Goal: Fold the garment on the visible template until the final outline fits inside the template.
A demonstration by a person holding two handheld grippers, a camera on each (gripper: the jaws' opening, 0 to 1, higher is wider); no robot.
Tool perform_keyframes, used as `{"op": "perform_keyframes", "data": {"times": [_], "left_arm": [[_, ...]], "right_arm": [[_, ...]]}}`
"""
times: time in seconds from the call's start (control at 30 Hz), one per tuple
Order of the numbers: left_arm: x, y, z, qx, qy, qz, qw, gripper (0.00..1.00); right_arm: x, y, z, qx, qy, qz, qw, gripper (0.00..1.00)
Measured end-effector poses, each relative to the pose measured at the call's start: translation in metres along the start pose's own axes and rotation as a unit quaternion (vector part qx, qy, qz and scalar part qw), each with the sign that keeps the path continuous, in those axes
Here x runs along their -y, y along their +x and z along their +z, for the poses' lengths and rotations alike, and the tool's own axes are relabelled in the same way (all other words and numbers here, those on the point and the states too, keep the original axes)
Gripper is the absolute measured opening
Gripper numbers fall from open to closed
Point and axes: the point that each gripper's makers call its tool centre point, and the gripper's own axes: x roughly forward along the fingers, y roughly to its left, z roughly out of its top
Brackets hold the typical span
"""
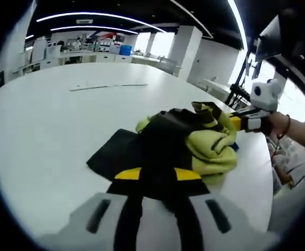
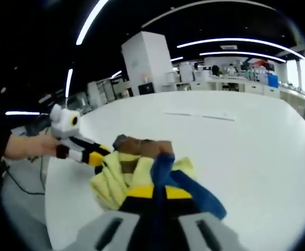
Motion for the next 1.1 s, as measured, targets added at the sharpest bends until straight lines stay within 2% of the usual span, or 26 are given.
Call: {"op": "perform_keyframes", "data": {"times": [0.07,0.17,0.23,0.37,0.47,0.6,0.7,0.83,1.1], "left_arm": [[-0.001,0.002,-0.004,-0.004,-0.007,0.0,1.0,0.16],[0.003,0.004,-0.001,0.002,-0.012,-0.007,0.9999,0.11],[0.005,0.006,-0.003,0.0,-0.026,-0.012,0.9996,0.05],[0.001,0.007,-0.002,0.002,-0.039,0.001,0.9992,0.0],[0.001,0.005,-0.001,0.005,-0.04,0.009,0.9992,0.0],[-0.002,-0.001,0.004,0.019,-0.065,0.012,0.9976,0.0],[-0.001,-0.008,0.01,0.028,-0.068,0.013,0.9972,0.0],[-0.004,-0.021,0.028,0.069,-0.064,0.034,0.995,0.0],[-0.006,-0.039,0.05,0.095,-0.041,0.041,0.9938,0.0]], "right_arm": [[0.0,0.0,-0.001,0.0,0.002,-0.001,1.0,0.0],[0.0,0.001,-0.002,0.0,0.001,-0.004,1.0,0.0],[0.0,0.001,-0.002,0.001,-0.002,-0.007,1.0,0.0],[0.0,0.003,-0.002,0.002,-0.003,-0.013,0.9999,0.0],[0.0,0.003,-0.002,0.005,-0.002,-0.018,0.9998,0.0],[0.0,-0.001,-0.001,0.007,-0.003,-0.02,0.9998,0.0],[0.001,-0.004,0.002,0.01,-0.003,-0.023,0.9997,0.0],[0.004,-0.01,0.004,0.01,-0.002,-0.032,0.9995,0.0],[0.004,-0.025,0.02,0.03,-0.008,-0.037,0.9988,0.0]]}}
